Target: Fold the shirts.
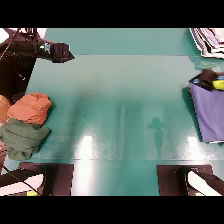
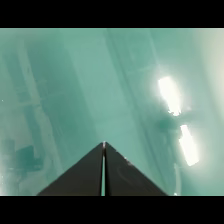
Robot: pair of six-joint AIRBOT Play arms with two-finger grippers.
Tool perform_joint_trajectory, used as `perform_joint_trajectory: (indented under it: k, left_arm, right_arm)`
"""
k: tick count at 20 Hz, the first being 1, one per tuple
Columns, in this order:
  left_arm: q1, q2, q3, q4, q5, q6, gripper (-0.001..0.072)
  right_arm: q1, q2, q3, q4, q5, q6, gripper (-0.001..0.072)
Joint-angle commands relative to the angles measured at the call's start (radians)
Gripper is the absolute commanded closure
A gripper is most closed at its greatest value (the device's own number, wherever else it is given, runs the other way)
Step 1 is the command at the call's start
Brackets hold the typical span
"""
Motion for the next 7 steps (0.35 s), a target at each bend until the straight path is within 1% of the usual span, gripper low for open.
perform_joint_trajectory:
  k: [1,4,7]
  left_arm:
    - [0.0,0.0,0.0,-0.001,0.012,-0.005,0.0682]
    - [0.0,0.0,0.0,-0.001,0.012,-0.005,0.0682]
    - [0.0,0.0,0.0,-0.001,0.012,-0.005,0.0682]
  right_arm:
    - [0.189,-0.097,0.107,0.001,-0.002,-0.02,0.0695]
    - [0.232,-0.12,0.154,0.002,-0.01,-0.02,0.0695]
    - [0.222,-0.111,0.154,0.003,-0.012,-0.02,0.0694]
